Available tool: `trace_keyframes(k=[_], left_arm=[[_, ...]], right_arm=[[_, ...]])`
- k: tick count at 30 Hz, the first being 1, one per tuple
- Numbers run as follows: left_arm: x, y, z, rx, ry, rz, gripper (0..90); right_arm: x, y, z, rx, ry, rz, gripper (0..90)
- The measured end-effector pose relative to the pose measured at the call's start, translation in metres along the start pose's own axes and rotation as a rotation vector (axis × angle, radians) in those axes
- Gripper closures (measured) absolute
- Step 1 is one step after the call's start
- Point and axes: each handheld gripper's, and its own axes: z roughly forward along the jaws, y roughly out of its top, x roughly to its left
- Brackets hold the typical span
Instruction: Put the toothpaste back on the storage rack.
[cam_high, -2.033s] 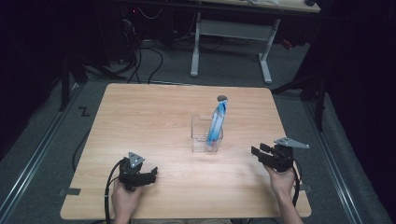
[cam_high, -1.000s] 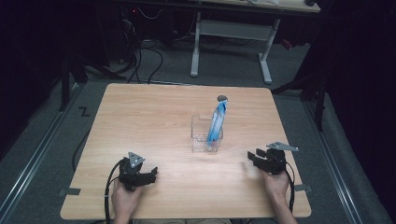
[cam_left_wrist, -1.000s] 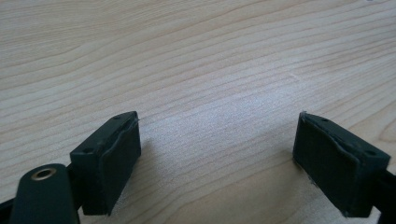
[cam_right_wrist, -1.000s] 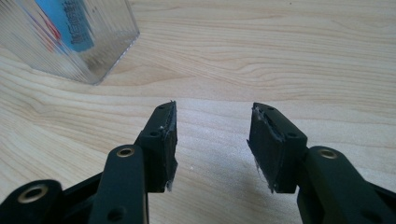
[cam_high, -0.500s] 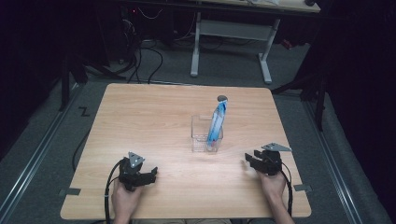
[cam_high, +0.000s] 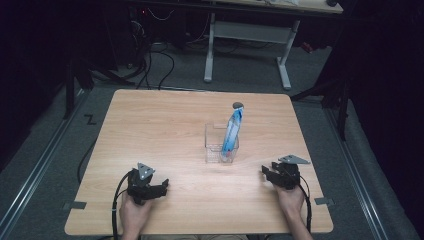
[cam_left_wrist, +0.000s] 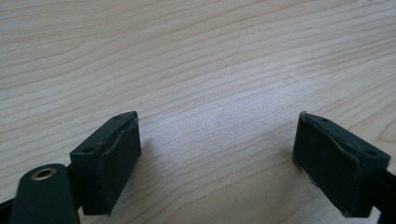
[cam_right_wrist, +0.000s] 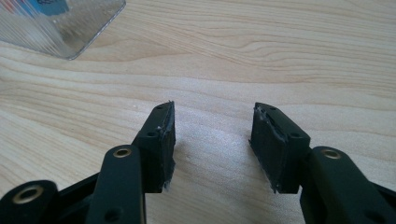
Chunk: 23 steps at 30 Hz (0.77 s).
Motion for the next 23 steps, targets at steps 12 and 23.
trace_keyframes(k=[12, 23], left_arm=[[0.0000, -0.0001, -0.0001, 0.000, -0.001, 0.001, 15.2], [-0.0001, -0.0002, -0.0001, -0.001, -0.001, -0.001, 15.2]], right_arm=[[0.0076, -0.0001, 0.0017, 0.016, -0.041, -0.073, 41.0], [0.0079, -0.0002, 0.0018, 0.019, -0.037, -0.075, 39.7]])
